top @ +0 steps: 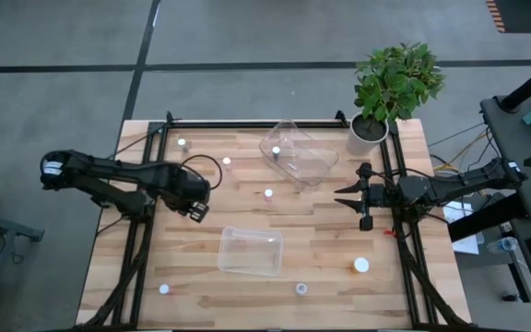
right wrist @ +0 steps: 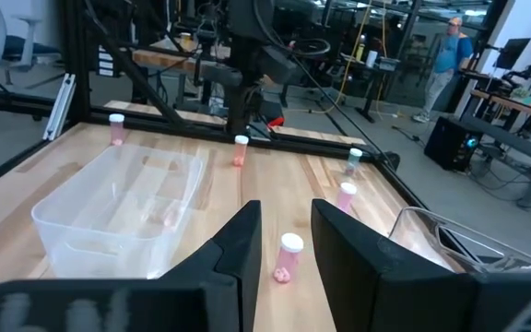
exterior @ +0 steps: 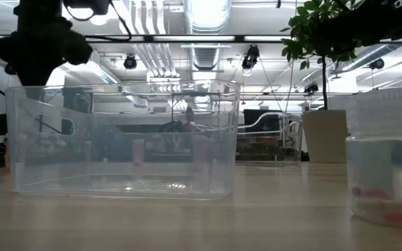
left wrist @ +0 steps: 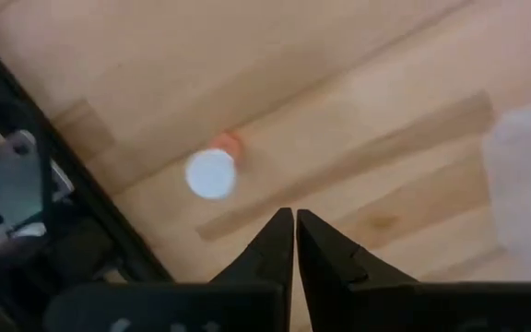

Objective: Pick and place medicine bottles into bin by pill shape (circle, oval)
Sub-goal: Put the pink tablet bottle into the bottom transparent bin

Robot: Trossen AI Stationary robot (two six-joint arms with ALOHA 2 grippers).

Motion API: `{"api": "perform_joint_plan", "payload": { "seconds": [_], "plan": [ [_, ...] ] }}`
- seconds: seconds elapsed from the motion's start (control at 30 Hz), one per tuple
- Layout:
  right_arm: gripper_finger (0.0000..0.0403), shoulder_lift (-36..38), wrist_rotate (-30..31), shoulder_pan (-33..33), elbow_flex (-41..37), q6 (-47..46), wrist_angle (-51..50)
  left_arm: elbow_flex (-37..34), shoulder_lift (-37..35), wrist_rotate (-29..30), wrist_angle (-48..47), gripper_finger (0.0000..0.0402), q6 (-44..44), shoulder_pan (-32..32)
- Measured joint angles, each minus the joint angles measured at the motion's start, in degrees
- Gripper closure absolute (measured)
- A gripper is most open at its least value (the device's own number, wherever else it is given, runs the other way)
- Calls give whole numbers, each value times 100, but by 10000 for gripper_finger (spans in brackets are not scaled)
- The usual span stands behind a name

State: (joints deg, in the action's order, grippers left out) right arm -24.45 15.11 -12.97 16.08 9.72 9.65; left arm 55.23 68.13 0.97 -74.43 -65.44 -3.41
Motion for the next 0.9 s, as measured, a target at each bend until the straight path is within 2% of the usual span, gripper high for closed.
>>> {"api": "perform_joint_plan", "payload": {
  "seconds": [0.27, 0.37, 0.7, 0.9],
  "plan": [
    [312, 0, 0, 0, 0, -4, -1, -686, -155, 42, 53, 392, -310, 7],
    [312, 0, 1, 0, 0, -4, -2, -764, -182, 46, 85, 367, -316, 5],
    [312, 0, 2, 0, 0, -4, -7, -1145, -137, 241, 327, 243, -331, 5],
    [312, 0, 2, 0, 0, -4, -12, -1394, -104, 290, 799, 219, -333, 6]
  ]
}}
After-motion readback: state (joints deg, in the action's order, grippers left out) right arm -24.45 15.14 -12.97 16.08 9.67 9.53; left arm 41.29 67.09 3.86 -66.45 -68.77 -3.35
